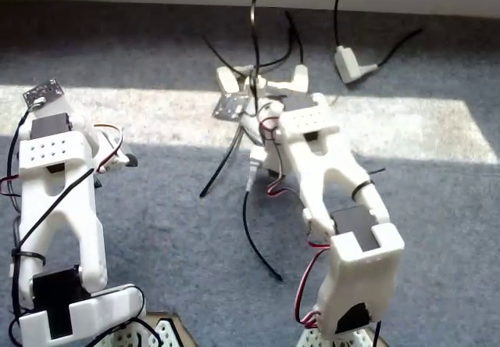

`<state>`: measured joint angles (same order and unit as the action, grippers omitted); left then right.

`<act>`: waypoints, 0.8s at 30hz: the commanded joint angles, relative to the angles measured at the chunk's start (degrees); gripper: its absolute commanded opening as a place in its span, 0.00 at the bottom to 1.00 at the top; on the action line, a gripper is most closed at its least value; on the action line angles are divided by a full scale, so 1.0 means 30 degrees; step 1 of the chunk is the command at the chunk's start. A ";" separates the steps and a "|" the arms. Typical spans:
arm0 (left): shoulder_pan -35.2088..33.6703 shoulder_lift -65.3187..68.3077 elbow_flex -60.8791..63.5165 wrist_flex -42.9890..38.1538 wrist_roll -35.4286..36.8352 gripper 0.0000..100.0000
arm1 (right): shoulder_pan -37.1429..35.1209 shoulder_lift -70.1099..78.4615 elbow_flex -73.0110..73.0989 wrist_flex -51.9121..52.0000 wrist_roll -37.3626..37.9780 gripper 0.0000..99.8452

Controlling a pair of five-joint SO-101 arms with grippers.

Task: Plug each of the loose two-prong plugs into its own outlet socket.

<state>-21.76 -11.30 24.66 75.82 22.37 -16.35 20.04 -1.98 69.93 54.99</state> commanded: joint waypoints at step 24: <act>0.0777 -0.0571 0.2066 -0.2813 -0.0117 0.27 | 0.6725 1.0564 -1.9209 -0.3883 -0.8527 0.01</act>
<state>-21.58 -11.30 29.93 69.41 22.37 1.93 45.10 -41.45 57.27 34.77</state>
